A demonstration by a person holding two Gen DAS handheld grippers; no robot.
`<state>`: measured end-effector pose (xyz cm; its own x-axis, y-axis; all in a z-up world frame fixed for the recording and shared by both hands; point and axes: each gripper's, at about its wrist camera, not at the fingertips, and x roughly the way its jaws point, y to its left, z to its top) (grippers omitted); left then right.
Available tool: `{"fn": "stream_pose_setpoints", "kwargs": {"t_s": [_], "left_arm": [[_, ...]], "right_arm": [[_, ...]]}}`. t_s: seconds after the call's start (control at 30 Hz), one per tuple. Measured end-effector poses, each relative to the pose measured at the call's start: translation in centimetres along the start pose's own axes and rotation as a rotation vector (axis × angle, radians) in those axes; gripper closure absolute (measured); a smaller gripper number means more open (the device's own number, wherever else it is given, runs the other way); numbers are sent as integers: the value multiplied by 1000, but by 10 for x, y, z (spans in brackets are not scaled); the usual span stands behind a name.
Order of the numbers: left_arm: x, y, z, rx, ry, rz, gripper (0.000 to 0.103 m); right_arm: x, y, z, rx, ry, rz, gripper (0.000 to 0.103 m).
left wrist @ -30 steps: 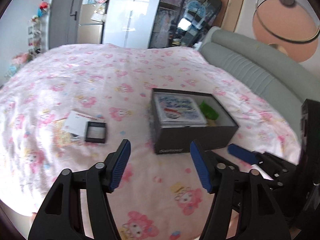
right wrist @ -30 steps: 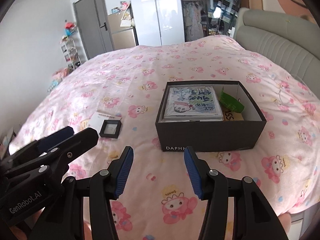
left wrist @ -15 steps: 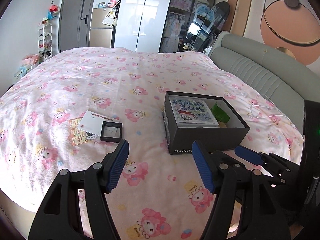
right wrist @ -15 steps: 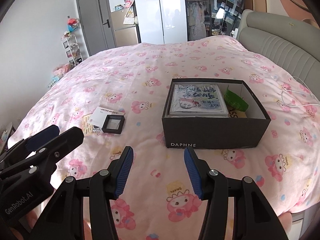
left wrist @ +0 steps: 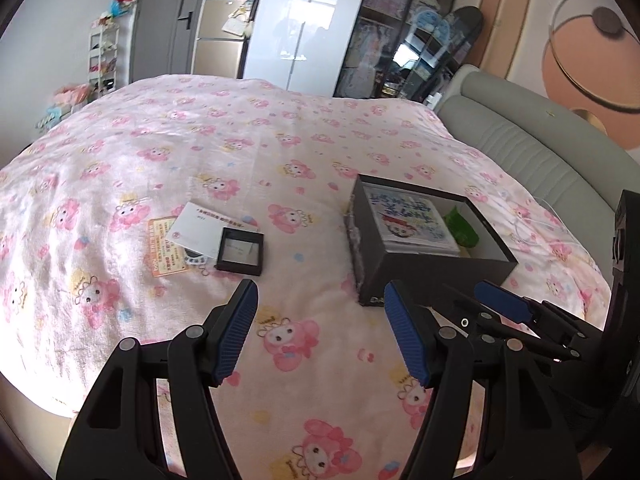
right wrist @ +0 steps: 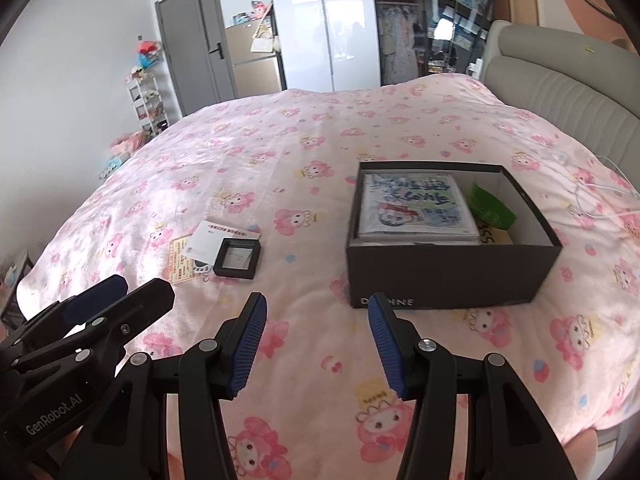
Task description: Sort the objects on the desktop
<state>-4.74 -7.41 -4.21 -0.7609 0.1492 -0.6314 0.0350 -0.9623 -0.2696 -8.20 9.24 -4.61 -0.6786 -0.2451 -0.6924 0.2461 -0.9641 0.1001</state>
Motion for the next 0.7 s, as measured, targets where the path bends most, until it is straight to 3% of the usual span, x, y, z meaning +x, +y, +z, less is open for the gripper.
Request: {"fn": "stream_pose_setpoints", "kwargs": {"t_s": [0.47,0.7], "left_arm": [[73,74,28,-135,12,67,42],[140,119,27,-210,80,100,58]], "right_arm": [[97,45,38,-86,64,66,54],[170,56,36,-93,172,96,54]]}}
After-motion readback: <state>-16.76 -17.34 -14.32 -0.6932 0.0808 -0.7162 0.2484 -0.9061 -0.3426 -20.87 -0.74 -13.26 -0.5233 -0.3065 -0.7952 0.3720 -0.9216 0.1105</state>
